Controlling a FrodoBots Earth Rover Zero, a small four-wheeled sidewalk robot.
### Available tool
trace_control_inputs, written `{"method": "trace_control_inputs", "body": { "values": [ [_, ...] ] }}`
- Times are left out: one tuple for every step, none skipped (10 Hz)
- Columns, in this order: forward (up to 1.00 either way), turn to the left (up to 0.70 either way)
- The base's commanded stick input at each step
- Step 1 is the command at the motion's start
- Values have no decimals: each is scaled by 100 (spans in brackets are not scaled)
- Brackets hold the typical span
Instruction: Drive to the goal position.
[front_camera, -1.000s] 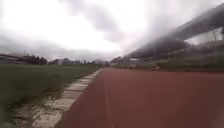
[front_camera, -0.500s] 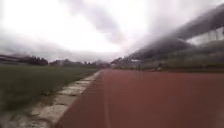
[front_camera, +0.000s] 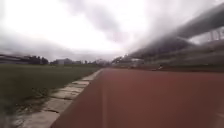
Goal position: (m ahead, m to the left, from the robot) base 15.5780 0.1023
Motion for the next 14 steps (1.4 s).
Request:
{"method": "trace_control_inputs", "body": {
  "values": [
    [70,0],
    [70,0],
    [70,0],
    [70,0],
    [70,0],
    [70,0],
    [70,0],
    [70,0],
    [70,0],
    [70,0],
    [70,0],
    [70,0],
    [70,0],
    [70,0]
  ]
}}
